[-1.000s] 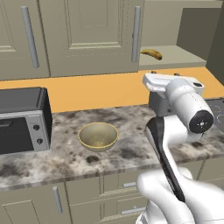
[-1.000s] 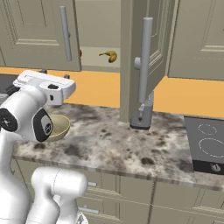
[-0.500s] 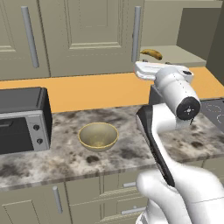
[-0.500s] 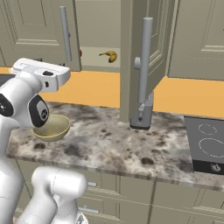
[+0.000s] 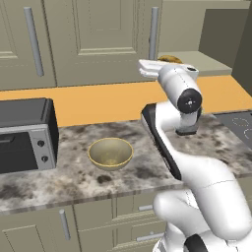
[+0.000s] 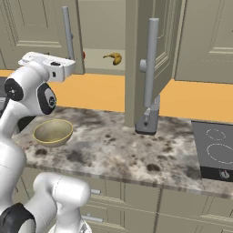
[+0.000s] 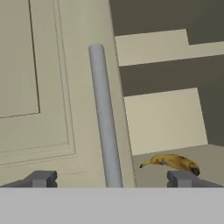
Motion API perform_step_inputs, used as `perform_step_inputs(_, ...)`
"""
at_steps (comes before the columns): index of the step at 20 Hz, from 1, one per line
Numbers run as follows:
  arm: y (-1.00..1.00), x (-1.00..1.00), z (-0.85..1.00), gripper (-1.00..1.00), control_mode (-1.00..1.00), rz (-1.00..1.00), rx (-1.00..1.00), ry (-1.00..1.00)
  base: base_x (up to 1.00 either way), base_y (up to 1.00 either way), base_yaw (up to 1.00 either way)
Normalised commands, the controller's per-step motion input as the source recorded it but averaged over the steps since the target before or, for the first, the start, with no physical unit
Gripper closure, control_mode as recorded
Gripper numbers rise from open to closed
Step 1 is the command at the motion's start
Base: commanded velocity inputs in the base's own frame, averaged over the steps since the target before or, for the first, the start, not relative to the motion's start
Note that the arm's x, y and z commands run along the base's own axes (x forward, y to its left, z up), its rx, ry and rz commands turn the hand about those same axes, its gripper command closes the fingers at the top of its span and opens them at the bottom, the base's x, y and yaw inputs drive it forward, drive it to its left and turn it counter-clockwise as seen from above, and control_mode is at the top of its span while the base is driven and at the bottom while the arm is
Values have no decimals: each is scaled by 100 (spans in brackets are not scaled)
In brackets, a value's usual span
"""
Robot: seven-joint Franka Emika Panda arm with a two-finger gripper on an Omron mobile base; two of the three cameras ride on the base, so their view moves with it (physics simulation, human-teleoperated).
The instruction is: Open the cabinet. Pick the apple and banana from the cabinet and place them into the bowl. Then close the cabinet.
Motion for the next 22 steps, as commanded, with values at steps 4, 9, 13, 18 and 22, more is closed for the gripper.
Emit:
perform_step_inputs(4, 4, 63, 0, -100, -100, 0, 0, 3, 0, 0, 0)
perform_step_inputs(9, 0, 70, 0, -100, -100, 0, 0, 0, 0, 0, 0)
perform_step_inputs(13, 0, 91, -1, -100, -100, 0, 0, 0, 0, 0, 0)
perform_step_inputs(18, 4, 100, -9, -100, -100, 0, 0, 0, 0, 0, 0)
perform_step_inputs(22, 8, 100, -18, 100, -100, 0, 0, 0, 0, 0, 0)
